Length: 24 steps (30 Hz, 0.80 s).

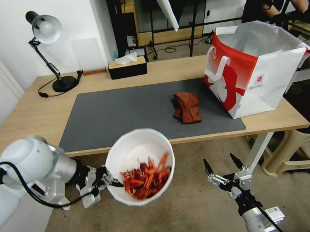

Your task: Sweep shrimp from table into container with towel, then put container into takeout bag.

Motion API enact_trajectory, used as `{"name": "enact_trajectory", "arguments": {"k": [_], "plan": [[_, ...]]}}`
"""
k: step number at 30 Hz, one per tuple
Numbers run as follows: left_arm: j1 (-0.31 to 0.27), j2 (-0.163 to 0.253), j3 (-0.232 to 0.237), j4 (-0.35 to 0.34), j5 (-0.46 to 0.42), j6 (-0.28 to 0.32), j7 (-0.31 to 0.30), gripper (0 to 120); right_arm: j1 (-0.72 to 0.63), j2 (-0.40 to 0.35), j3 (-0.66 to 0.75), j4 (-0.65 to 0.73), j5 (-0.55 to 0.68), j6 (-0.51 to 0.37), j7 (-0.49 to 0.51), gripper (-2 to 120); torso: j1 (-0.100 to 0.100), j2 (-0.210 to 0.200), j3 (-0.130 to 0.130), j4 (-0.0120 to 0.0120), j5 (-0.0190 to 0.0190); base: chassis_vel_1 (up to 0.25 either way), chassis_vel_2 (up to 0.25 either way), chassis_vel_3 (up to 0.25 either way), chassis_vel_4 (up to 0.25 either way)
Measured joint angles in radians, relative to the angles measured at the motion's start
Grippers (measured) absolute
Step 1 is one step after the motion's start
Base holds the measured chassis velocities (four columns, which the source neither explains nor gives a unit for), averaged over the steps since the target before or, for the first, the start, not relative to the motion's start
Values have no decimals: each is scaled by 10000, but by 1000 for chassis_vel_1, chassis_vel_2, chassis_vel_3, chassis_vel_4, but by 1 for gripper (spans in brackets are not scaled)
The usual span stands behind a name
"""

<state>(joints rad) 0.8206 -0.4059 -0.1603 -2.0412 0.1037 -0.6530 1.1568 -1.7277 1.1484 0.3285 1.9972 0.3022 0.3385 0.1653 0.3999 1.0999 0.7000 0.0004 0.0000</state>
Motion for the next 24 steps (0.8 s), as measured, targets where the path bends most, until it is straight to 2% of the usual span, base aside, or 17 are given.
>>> {"name": "enact_trajectory", "arguments": {"k": [1,2,4,5,7,9,10,11,13,15,17,20,21,23,24], "plan": [[0,0,0,0,0,0,0,0,0,0,0,0,0,0,0,100,0,0,0,0,0,0,0,0,0],[-452,20,37,142,-431,222,-10,0,8,5,-5,-2,-1,1,0,100,-1,0,0,-3,1,0,0,0,0],[-1084,-21,225,422,-693,364,-15,0,-5,6,-35,12,16,-6,21,100,0,0,0,-3,1,0,0,0,0],[-1084,-21,225,422,-693,364,-15,0,-5,6,-35,12,16,-6,21,100,0,0,0,-3,1,0,0,0,0],[-2076,-235,625,947,-850,419,-13,0,-42,2,-83,171,68,-65,66,100,0,0,0,-7,-1,0,0,0,0],[-2563,-402,848,1322,-842,419,2,0,-51,-4,-109,285,75,-110,89,100,1,0,0,-6,-1,0,0,0,0],[-2563,-402,848,1322,-842,419,2,0,-51,-4,-109,285,75,-110,89,100,1,0,0,-6,-1,0,0,0,0],[-2807,-493,980,1535,-833,418,4,0,-58,-5,-114,343,75,-135,99,100,1,0,0,-3,1,0,0,0,0],[-3480,-802,1499,2120,-734,408,6,0,-110,3,-120,477,81,-217,191,100,2,0,0,-1,-3,0,0,0,0],[-3658,-895,1632,2254,-690,405,6,0,-128,11,-120,503,81,-241,229,100,2,0,1,-1,-3,0,0,0,0],[-4418,-1371,2109,2782,-370,379,3,0,-178,78,-117,581,54,-281,364,100,2,-1,1,-3,-2,0,0,0,0],[-4734,-1571,2284,2995,-274,356,3,0,-201,111,-117,610,45,-287,395,100,2,0,1,-4,-1,0,0,0,0],[-5126,-1837,2492,3287,-204,346,-18,0,-239,172,-110,634,31,-290,417,100,2,0,1,-7,1,0,0,0,0],[-5361,-1989,2620,3470,-168,342,-56,0,-257,197,-108,636,22,-290,418,100,2,0,1,-5,1,0,0,0,0],[-5756,-2252,2831,3799,-84,324,-112,0,-294,246,-95,636,4,-284,420,100,2,-1,1,-1,0,0,0,0,0]]}}
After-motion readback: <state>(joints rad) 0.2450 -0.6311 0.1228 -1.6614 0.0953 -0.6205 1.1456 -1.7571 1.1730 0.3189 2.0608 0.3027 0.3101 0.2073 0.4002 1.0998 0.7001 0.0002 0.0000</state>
